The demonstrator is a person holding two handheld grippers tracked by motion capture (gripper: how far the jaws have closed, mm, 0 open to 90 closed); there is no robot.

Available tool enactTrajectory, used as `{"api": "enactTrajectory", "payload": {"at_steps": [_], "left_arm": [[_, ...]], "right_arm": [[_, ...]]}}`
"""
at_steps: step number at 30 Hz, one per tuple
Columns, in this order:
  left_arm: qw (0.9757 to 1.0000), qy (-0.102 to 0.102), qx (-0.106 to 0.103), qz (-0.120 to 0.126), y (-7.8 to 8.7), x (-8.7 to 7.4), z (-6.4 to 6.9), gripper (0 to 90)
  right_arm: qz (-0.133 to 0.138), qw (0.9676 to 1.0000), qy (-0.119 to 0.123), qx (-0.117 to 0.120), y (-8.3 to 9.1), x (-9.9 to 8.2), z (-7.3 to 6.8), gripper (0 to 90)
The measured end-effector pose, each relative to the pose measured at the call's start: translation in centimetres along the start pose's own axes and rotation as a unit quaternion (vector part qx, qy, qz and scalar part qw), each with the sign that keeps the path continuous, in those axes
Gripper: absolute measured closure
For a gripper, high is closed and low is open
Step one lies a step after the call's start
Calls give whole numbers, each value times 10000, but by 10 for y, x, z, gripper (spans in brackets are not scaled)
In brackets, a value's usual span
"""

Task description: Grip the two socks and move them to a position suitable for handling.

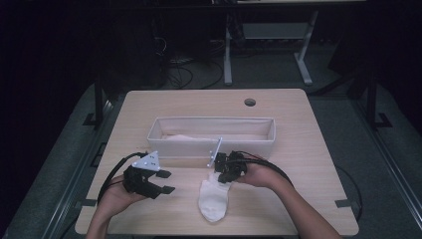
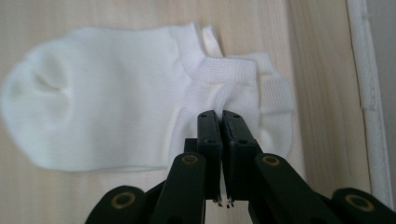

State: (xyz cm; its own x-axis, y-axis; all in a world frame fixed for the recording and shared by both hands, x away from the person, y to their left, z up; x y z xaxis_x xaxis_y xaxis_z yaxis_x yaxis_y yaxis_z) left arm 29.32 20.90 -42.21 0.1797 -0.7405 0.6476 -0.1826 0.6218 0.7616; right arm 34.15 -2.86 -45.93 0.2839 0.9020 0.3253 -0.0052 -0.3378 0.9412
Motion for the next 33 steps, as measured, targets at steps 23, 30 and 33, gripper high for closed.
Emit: {"api": "enactTrajectory", "payload": {"at_steps": [23,30,33], "left_arm": [[10000,-50,-30,-14,-1,3,2,449],[10000,-52,-36,-5,-2,3,3,449],[10000,-58,-51,7,-2,4,4,450]], "right_arm": [[-24,9987,-57,-503,-7,7,16,830],[-13,9988,-56,-486,-9,7,15,842],[28,9988,-144,-457,-13,6,19,840]]}}
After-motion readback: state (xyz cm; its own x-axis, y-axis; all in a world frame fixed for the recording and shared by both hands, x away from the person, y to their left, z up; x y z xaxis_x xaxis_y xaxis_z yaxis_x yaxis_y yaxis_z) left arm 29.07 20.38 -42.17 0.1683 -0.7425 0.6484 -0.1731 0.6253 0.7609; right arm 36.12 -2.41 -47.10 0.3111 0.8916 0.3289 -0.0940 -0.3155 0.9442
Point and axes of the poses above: each handheld gripper's, and its own axes: y roughly backward along the jaws, x roughly out of its top, z roughly to its right, the point moved 4 cm from there along -y, roughly forward along the jaws, and after that the axes turned 7 degrees about -y, right-handed, at the moved point
